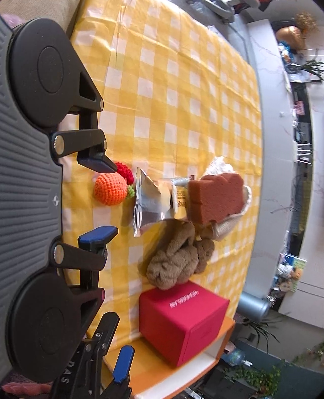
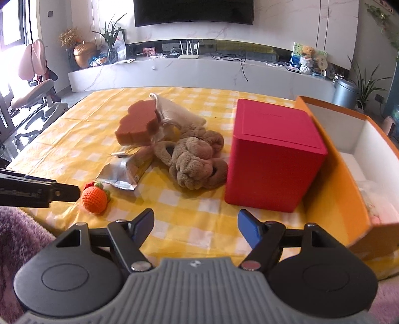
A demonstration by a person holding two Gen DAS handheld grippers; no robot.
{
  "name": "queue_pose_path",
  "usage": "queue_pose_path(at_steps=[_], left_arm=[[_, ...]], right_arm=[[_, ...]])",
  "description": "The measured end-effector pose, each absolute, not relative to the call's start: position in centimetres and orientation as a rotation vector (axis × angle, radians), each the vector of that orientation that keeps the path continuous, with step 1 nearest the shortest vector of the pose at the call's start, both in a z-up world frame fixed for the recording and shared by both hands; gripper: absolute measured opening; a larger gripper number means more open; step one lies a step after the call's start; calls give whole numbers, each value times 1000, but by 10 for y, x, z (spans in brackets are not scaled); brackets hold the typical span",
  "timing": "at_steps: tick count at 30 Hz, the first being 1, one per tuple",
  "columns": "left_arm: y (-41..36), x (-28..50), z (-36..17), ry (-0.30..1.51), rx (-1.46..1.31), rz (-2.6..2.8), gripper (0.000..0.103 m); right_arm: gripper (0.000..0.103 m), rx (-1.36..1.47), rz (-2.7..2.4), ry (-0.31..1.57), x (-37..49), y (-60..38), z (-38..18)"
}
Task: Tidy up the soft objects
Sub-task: 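Move both grippers to the pile and grasp the orange crocheted strawberry with the left gripper, then grasp the silver Deegeo snack packet with the right gripper while the left holds the strawberry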
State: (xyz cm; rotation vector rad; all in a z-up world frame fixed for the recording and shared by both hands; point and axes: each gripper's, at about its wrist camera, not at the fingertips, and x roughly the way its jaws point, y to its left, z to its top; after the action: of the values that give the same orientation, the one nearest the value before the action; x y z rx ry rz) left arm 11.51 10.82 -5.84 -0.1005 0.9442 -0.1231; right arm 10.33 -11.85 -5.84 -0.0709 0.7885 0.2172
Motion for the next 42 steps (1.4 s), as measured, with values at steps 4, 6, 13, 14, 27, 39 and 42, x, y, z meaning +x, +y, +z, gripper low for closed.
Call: queue_pose_path(at_steps=[4,6,13,14,27,39,42], left_arm=[[106,128,-73,1000,-96,-102,56],[105,132,-78,1022,-90,-99,56],[107,144,-90,1070,-106,-66,56],[107,145,-92,1072,-111,-61,54],[108,156,-100,1075,-153,-42,47],[114,149,-92,1033,-196,-52,45],[122,142,-82,990,-229,-33,45]], right_arm=[[73,-65,235,796,114,-115,-65],[73,-66,246,797,119,-113,-68],[73,-93,283,791,131,-104,-76],[73,-97,287,789,132,-103,-77],[73,-114,326,806,132,-97,-83],[65,-127,367,807,135,-83,-81],[62,-135,403,797,139,-73,-78]])
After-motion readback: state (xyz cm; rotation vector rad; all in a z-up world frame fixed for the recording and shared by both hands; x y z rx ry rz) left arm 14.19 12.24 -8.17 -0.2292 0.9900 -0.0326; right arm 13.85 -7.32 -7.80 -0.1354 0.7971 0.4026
